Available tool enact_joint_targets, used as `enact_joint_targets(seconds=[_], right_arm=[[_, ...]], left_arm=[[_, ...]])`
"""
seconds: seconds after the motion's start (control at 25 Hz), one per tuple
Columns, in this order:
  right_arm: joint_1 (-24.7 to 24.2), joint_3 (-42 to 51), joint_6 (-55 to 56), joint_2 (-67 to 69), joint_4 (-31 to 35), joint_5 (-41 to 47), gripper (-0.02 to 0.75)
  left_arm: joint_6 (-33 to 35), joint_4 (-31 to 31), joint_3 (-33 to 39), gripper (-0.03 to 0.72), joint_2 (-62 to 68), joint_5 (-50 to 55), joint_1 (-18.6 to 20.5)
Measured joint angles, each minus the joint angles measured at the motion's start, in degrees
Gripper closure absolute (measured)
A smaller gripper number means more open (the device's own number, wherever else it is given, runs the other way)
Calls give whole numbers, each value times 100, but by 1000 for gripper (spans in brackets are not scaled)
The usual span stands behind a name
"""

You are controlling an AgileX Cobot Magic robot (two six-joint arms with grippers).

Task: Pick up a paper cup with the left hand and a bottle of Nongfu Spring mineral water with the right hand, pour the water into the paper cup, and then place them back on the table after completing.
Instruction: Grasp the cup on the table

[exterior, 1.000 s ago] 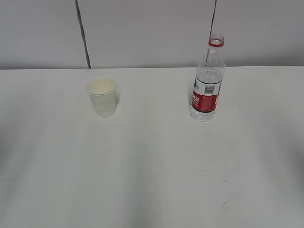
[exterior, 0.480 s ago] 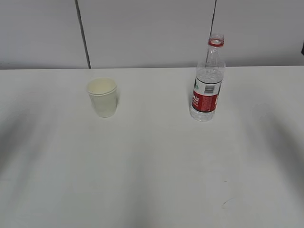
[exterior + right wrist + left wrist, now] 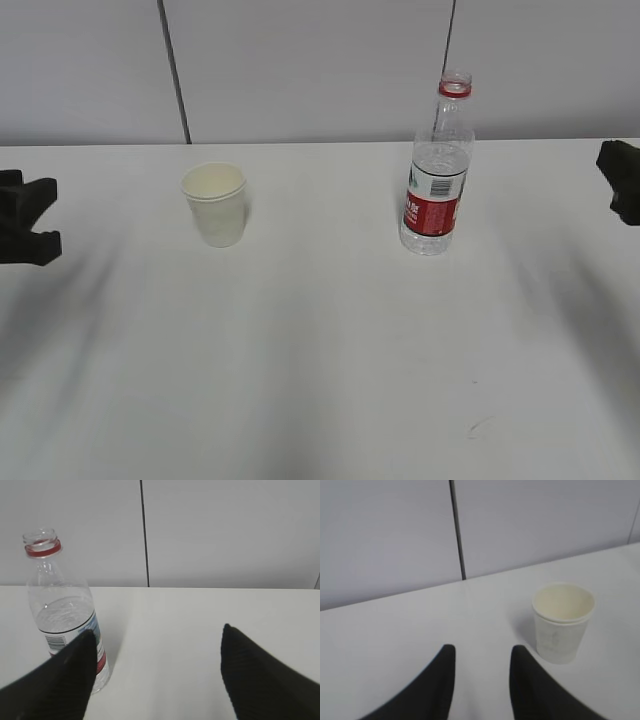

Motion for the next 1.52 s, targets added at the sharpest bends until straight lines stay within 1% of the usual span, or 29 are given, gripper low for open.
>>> enact_joint_targets(seconds=[0.28, 0.48, 0.56, 0.6, 0.68, 0.8, 0.88, 0.96, 1.04, 1.16, 1.28, 1.52], right_arm=[[0, 20, -1, 183, -343, -202, 169], [0, 20, 11, 183, -385, -305, 169], [0, 20, 11, 183, -385, -439, 169], [0, 20, 11, 183, -395, -537, 169], [0, 20, 11, 183, -394, -682, 169], [0, 20, 11, 183, -398, -758, 169], [0, 20, 11, 183, -408, -756, 169], [0, 20, 11, 183, -407, -756, 169], [0, 20, 11, 183, -407, -756, 169], [0, 20, 11, 183, -407, -760, 169], [0, 20, 11, 183, -407, -760, 169], [0, 20, 11, 183, -407, -769, 169]], left_arm=[[-13, 250, 7, 448, 777, -1195, 0], [-39, 459, 7, 447, 1352, -1868, 0], [-69, 481, 7, 435, 1599, -2234, 0], [-82, 493, 7, 422, 1718, -2334, 0], [-88, 515, -5, 361, 1934, -2402, 0], [-90, 515, -58, 221, 2157, -2420, -49], [-94, 515, -151, 139, 2328, -2442, -182], [-102, 509, -282, 90, 2548, -2442, -370], [-105, 423, -473, 75, 2778, -2447, -587], [-105, 19, -813, 69, 3200, -2447, -879], [-105, -321, -1218, 69, 3604, -2447, -1069], [-105, -421, -2142, 72, 4461, -2447, -1291]])
